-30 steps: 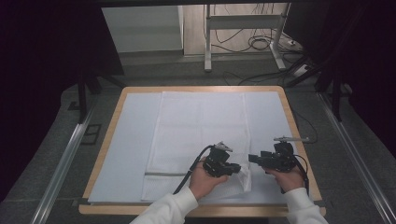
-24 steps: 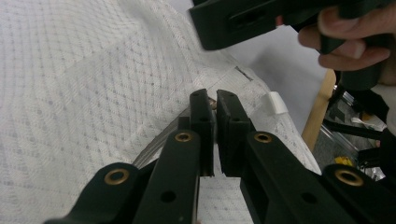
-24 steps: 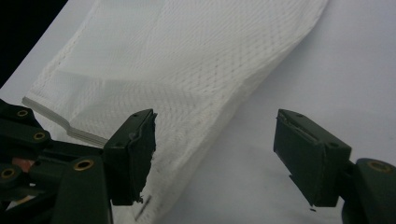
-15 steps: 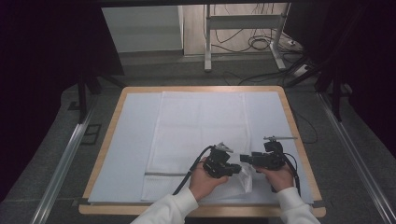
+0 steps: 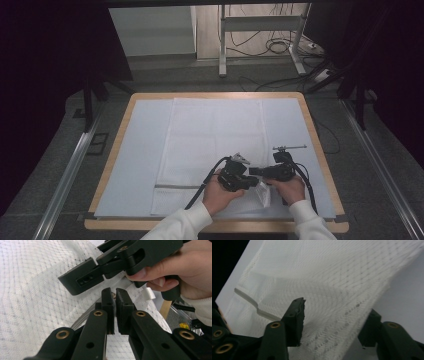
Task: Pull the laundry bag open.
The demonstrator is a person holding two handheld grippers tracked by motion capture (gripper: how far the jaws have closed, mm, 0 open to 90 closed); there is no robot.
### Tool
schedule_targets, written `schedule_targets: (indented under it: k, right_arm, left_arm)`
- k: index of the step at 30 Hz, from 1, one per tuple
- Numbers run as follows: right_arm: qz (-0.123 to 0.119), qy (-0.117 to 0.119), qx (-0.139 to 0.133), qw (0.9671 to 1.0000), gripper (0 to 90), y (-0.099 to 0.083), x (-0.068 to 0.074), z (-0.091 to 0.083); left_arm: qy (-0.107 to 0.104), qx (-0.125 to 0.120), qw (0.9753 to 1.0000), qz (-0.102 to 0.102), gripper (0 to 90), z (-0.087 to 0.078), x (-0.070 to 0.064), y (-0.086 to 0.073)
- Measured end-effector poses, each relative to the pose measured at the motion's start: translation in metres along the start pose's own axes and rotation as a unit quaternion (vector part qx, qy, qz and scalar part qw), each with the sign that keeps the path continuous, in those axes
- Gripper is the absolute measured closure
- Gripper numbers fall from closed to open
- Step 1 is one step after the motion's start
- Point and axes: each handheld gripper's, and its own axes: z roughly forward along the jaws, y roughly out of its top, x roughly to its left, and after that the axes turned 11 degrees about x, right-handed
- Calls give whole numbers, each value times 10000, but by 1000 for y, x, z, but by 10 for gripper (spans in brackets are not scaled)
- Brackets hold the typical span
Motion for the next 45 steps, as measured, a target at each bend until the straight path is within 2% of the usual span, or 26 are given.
schedule_targets:
  k: [2, 4, 7, 11, 20, 27, 45]
  right_arm:
    - [-3, 63, 78, 9999, 545, 0, 0, 2]
    - [-12, 72, 107, 9999, 637, 0, -1, 1]
    - [-82, 10, 129, 9999, 764, -1, -1, 0]
    - [-225, 39, 142, 9996, 873, -1, -1, -1]
    - [-414, 58, 162, 9990, 882, -2, -1, -3]
    - [-579, 100, 207, 9981, 884, -2, -1, -5]
    - [-786, 203, 251, 9964, 886, -2, 0, -7]
  left_arm:
    - [-11, 3, 10000, 0, 872, 1, 0, 0]
    - [-14, 14, 10000, -4, 872, 2, 0, 0]
    - [-14, 32, 10000, -6, 872, 3, 0, 0]
    - [-14, 45, 10000, -16, 872, 5, 1, -1]
    - [-34, 96, 9999, -52, 872, 9, 2, -2]
    - [-27, 159, 9998, -125, 872, 13, 9, -6]
    - [-96, 182, 9995, -243, 873, 14, 20, -10]
